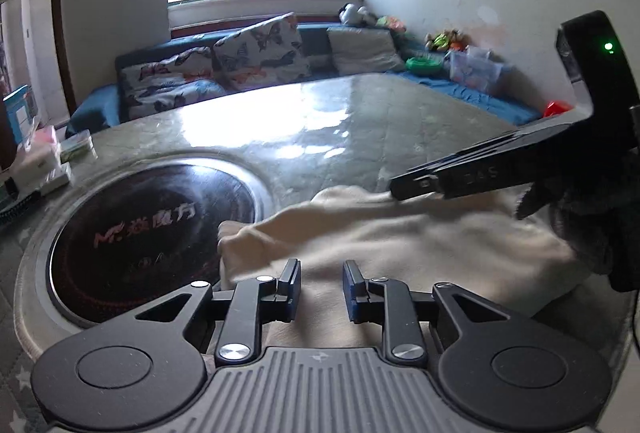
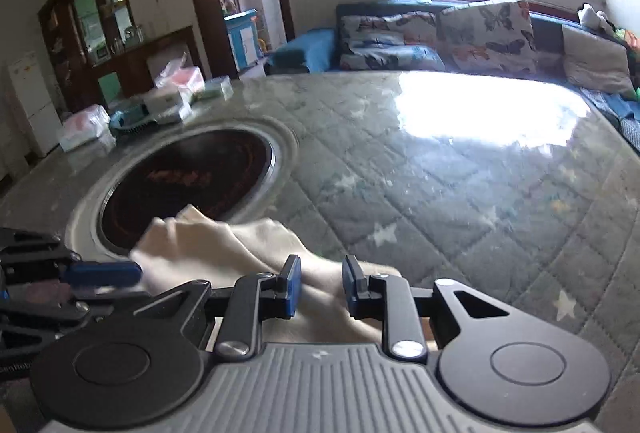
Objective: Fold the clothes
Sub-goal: 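Lay the fold down and press it flat with the right gripper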
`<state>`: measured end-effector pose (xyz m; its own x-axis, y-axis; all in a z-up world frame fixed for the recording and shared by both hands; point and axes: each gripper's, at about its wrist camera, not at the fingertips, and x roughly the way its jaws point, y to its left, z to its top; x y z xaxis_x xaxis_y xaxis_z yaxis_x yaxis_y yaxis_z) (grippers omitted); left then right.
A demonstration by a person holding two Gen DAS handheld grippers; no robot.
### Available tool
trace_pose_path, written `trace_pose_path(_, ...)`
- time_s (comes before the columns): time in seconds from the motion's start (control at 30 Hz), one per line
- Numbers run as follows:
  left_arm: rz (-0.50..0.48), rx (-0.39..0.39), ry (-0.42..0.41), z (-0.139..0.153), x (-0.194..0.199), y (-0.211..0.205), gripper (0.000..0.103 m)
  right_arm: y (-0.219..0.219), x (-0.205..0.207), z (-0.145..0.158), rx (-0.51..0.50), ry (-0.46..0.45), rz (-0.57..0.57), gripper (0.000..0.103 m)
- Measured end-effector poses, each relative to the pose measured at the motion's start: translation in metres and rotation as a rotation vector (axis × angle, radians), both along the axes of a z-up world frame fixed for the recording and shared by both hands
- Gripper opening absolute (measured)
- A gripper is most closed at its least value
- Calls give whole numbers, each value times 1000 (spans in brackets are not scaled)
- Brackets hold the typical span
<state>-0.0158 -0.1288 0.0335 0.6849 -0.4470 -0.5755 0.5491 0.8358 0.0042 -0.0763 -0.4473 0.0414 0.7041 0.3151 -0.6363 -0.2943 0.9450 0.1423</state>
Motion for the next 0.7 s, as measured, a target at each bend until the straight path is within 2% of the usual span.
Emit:
trace_pose_path(0.1,-19,10,16,-6,0,-4,25,12,1,5,-10,-12,53,23)
trace_pose_path(0.23,-31,0,56,-18,2,-2,25,35,12,-5,-54,8,97,23)
trace_pose_path(0.37,-40,-10,65,-18,1,0,25,46,24,-13,-79,6,84,24)
trace_pose_path(0.53,-31,-38,87,-14,3,4,25,42,32,-16,-36,20,70,26)
trace_pose_path(0.7,-10,-57,94,-9,12,5,25,36,18,0,-54,-43,74,26)
